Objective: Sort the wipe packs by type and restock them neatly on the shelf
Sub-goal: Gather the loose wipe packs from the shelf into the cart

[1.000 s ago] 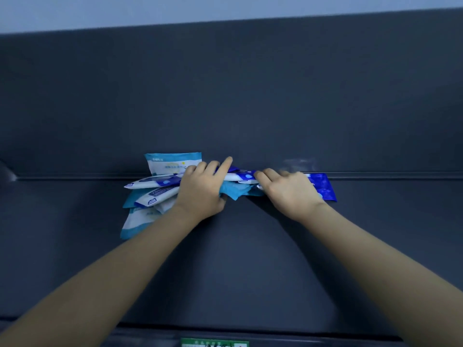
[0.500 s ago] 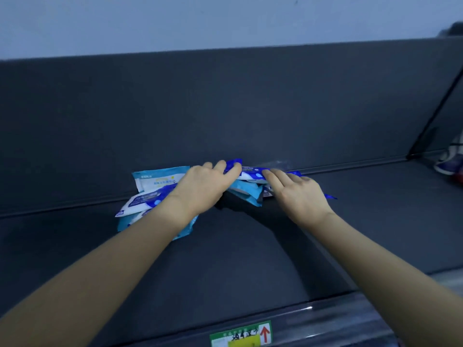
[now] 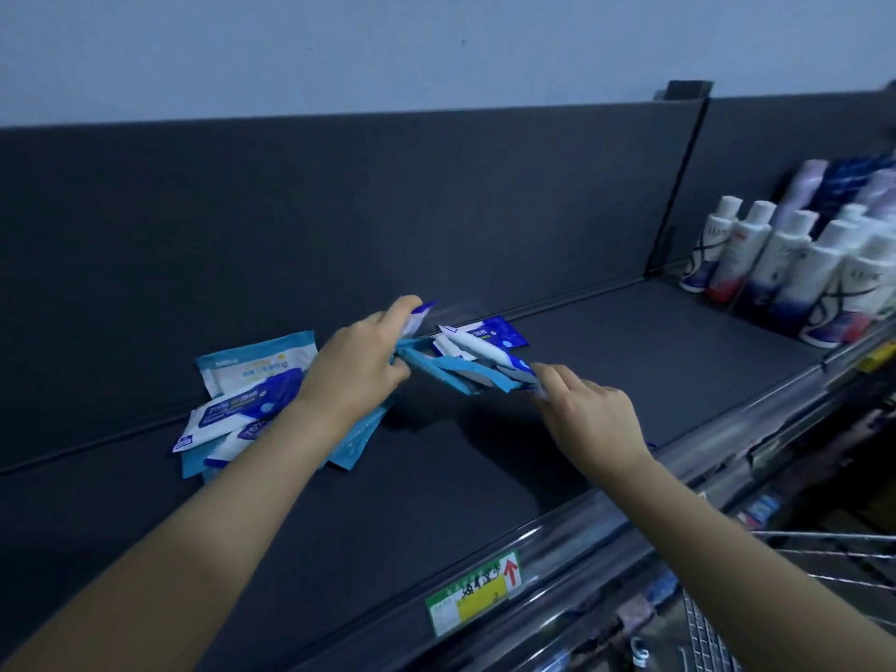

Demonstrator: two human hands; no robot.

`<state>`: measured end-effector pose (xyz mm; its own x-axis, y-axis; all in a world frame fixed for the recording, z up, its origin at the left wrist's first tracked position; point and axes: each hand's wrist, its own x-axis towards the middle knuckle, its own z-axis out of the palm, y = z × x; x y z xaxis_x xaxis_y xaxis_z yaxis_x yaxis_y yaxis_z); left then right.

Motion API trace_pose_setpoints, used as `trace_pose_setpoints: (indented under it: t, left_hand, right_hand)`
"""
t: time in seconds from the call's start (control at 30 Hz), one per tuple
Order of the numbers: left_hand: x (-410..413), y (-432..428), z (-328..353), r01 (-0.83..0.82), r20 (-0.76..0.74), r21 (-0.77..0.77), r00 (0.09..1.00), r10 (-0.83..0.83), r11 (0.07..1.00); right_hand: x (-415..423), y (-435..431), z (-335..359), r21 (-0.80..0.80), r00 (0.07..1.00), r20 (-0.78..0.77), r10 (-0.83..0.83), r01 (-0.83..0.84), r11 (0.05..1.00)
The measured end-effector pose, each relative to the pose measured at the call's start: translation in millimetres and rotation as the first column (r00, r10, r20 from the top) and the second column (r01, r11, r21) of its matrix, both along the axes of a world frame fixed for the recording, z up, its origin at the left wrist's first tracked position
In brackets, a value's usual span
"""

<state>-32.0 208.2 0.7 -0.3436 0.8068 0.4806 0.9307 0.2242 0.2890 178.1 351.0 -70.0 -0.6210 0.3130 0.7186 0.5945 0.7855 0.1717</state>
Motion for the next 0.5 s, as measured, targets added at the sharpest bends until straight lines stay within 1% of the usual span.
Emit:
trace_pose_setpoints:
  t: [0.1, 0.2, 0.27, 0.3, 0.33, 0.37, 0.4, 0.43, 0.47, 0.5]
  left_hand:
    - [-9.7, -7.2, -3.3, -0.081, 0.228, 0.118, 0.972, 0.052, 0.99]
    - [-15.1, -9.1, -6.0, -0.147, 0.415, 0.232, 0.909, 0.039, 0.961]
    - [-14.9, -8.3, -7.7, -0.193, 0.555, 0.303, 0.832, -0.008, 0.933]
    - [-13.7, -7.7, -6.8, -0.232, 0.645, 0.332, 0.763, -0.041, 0.914]
    - [-13.0, -7.3, -5.9, -0.282, 0.749, 0.341, 0.659, -0.078, 0.897]
    - [-11.3, -6.9, -4.4, -0.321, 0.85, 0.32, 0.513, -0.12, 0.891]
    - [-9.9, -6.4, -4.0, -0.341, 0.929, 0.273, 0.336, -0.154, 0.899]
    - [-7.8, -5.2, -4.0, -0.338, 0.972, 0.219, 0.159, -0.173, 0.915]
    - [-6.0, -3.8, -5.1, -0.329, 0.986, 0.164, 0.014, -0.169, 0.93]
    - [-2.9, -2.1, -5.6, -0.319, 0.985, 0.115, -0.085, -0.149, 0.941]
  right_hand:
    - [10.2, 2.1, 1.5, -0.063, 0.998, 0.016, -0.054, 0.055, 0.997]
    - [12.8, 5.4, 9.1, -0.183, 0.991, 0.079, -0.106, 0.119, 0.976]
    - [10.7, 2.7, 19.5, -0.333, 0.985, 0.091, -0.15, 0.172, 0.927]
    - [8.6, 1.9, 26.3, -0.43, 0.98, 0.1, -0.172, 0.198, 0.881]
    - [6.8, 2.5, 32.4, -0.521, 0.981, 0.068, -0.183, 0.191, 0.832]
    - [5.4, 3.1, 38.0, -0.621, 0.984, 0.008, -0.179, 0.145, 0.77]
    - [3.2, 4.2, 43.8, -0.718, 0.982, -0.076, -0.173, 0.066, 0.693]
    - [1.1, 6.7, 49.7, -0.802, 0.97, -0.172, -0.174, -0.035, 0.597]
    - [-1.2, 10.2, 54.9, -0.866, 0.941, -0.276, -0.196, -0.155, 0.476]
    - [-3.3, 12.4, 60.1, -0.904, 0.899, -0.364, -0.243, -0.278, 0.325]
